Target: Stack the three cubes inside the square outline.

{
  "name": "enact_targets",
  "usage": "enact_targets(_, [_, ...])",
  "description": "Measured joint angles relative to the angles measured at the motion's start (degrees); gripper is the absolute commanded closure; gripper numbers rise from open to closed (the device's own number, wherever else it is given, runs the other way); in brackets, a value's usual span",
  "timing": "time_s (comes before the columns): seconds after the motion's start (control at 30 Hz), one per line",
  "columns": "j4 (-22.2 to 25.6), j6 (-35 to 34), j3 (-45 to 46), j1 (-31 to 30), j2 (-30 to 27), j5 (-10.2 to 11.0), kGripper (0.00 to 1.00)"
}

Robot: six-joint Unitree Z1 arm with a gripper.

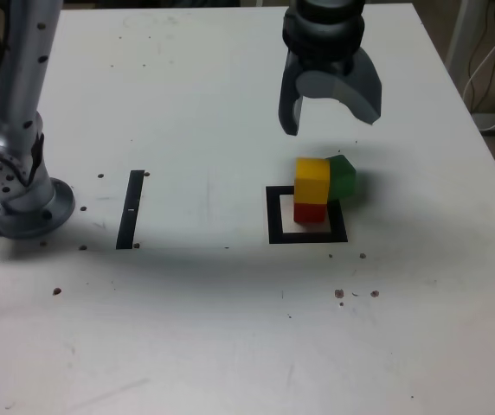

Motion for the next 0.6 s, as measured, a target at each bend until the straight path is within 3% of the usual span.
enact_targets(0.6, [-2.8,1.5,-1.4,-0.8,6.5,-3.8,0.04])
